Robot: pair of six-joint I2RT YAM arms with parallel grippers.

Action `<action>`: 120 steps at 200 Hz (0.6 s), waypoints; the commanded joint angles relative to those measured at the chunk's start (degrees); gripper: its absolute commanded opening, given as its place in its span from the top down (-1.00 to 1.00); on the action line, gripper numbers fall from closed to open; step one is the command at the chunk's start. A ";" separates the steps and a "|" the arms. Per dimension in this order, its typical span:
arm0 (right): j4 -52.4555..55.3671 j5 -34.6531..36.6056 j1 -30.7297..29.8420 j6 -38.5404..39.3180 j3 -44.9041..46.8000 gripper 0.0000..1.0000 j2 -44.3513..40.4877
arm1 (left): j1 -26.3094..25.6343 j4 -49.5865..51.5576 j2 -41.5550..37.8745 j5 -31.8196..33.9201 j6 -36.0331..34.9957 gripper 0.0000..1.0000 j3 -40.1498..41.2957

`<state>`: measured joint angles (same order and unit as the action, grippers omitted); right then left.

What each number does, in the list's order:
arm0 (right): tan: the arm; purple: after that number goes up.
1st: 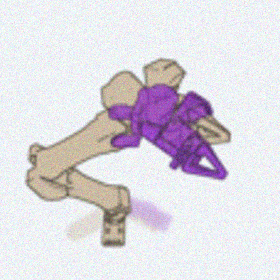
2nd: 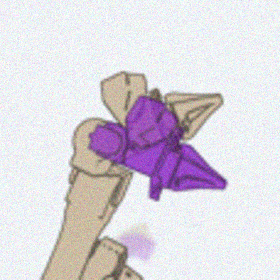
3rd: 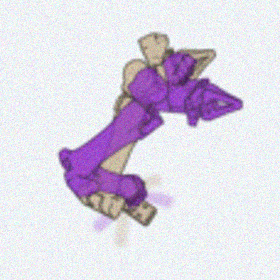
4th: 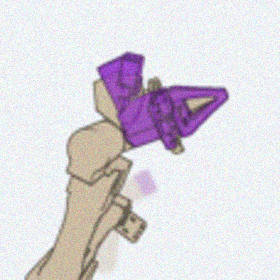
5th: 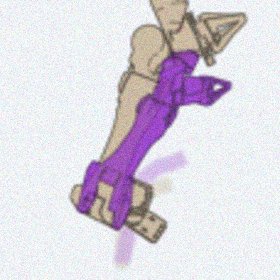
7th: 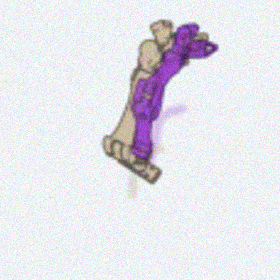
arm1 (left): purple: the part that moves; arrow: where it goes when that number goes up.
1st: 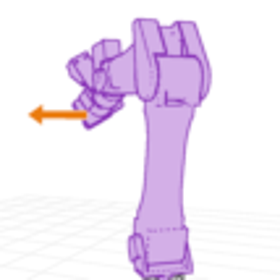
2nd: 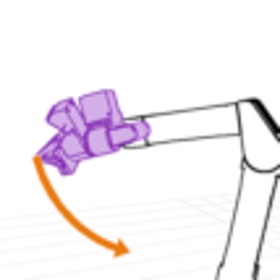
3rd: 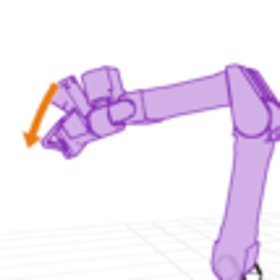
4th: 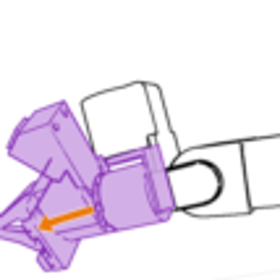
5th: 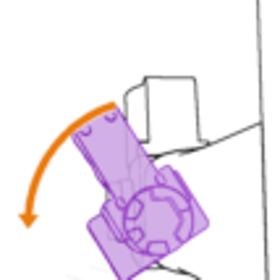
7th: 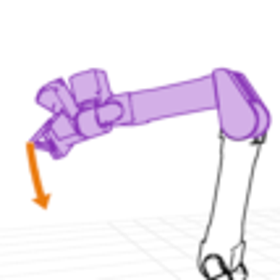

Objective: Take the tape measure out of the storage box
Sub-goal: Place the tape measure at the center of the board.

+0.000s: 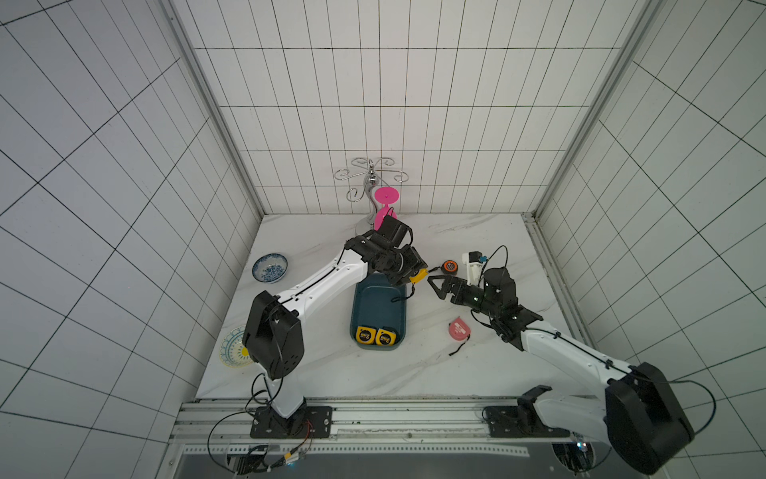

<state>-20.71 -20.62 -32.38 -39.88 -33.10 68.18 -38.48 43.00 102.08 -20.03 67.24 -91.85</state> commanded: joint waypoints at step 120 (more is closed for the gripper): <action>-10.30 -1.35 -0.40 0.50 1.66 -0.54 2.29 | -3.50 -2.81 4.62 -3.02 2.71 1.00 -7.46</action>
<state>-28.29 -21.91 -32.38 -39.46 -32.91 69.56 -41.65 42.04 106.28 -21.37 69.10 -97.58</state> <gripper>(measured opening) 0.821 0.593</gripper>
